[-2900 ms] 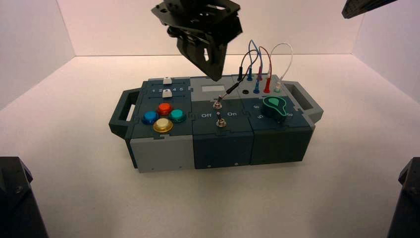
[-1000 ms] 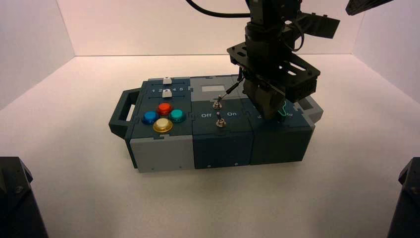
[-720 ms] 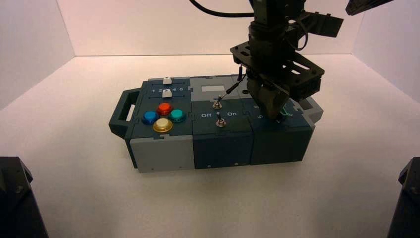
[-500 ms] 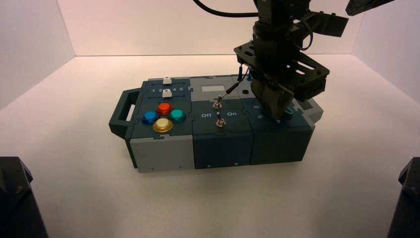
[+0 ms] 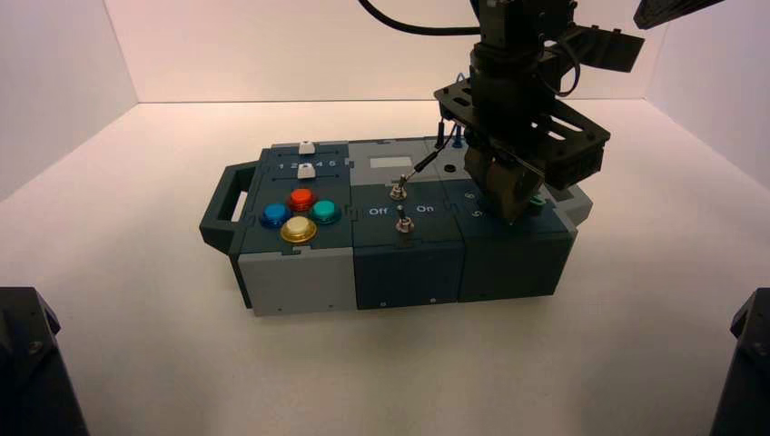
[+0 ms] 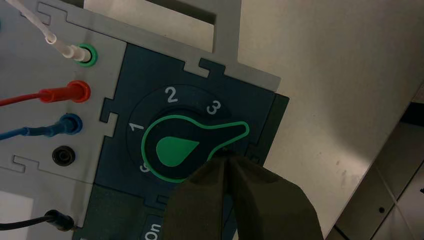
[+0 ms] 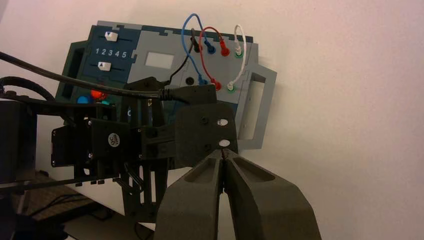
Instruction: Turn the knob to position 3.
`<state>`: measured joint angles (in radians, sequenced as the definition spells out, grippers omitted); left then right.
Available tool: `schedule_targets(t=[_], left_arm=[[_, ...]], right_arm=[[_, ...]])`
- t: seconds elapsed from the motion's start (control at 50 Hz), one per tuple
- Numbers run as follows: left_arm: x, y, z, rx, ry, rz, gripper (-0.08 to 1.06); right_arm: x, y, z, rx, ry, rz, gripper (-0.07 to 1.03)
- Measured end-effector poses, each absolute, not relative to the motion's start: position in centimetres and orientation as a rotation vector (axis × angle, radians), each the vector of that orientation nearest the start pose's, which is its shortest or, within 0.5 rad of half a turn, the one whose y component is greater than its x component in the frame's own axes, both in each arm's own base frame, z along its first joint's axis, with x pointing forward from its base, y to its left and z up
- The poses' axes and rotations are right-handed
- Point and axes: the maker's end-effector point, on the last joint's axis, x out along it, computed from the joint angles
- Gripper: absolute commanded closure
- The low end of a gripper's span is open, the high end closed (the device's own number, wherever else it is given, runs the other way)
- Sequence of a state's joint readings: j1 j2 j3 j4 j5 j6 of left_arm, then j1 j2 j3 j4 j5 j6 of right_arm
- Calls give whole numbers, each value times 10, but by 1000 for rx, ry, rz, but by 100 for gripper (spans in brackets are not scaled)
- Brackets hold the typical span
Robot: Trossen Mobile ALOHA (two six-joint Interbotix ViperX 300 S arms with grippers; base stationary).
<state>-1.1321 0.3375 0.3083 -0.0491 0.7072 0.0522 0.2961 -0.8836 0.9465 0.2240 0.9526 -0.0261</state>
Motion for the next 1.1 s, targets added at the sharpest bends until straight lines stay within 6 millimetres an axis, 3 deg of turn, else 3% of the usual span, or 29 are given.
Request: schedule_targets(t=[1.1], left_arm=[[185, -408, 39, 752, 1201, -986, 101]], right_arm=[[182, 88, 197, 31, 1029, 380, 99]])
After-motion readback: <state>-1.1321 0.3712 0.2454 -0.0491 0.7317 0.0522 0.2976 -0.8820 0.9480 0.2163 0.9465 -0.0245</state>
